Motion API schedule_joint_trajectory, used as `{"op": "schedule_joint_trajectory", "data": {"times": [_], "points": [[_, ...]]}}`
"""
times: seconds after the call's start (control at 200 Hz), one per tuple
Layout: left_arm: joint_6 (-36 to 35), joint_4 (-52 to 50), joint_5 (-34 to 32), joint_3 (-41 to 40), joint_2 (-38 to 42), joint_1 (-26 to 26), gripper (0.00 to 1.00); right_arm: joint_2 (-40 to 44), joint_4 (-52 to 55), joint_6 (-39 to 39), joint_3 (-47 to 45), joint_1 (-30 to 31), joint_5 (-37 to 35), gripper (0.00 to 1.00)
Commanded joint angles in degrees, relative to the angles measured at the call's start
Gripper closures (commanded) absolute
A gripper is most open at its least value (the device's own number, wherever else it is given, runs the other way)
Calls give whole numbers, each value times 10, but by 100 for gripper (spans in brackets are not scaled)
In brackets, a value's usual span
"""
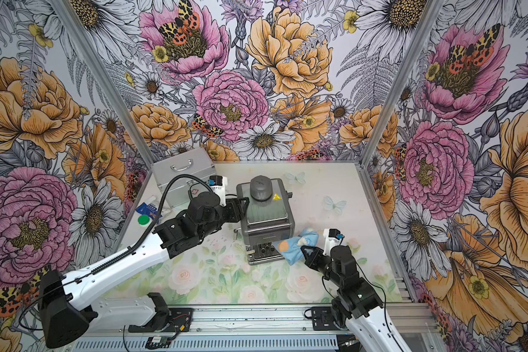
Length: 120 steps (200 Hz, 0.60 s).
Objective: Wipe the surface of a coffee machine
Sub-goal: Wipe the dirt from the surface of the coffee machine.
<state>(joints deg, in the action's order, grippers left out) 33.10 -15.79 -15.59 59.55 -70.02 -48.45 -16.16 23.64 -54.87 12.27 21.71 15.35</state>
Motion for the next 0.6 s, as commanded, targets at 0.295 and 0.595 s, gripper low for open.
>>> {"op": "schedule_joint_trajectory", "data": {"times": [0.295,0.595], "points": [[-9,-23,12,-13,-37,9,40,-114,-363,-78,-82,4,82,100],[-8,-15,20,-20,-45,14,40,-313,-620,-84,-91,21,47,100]]}}
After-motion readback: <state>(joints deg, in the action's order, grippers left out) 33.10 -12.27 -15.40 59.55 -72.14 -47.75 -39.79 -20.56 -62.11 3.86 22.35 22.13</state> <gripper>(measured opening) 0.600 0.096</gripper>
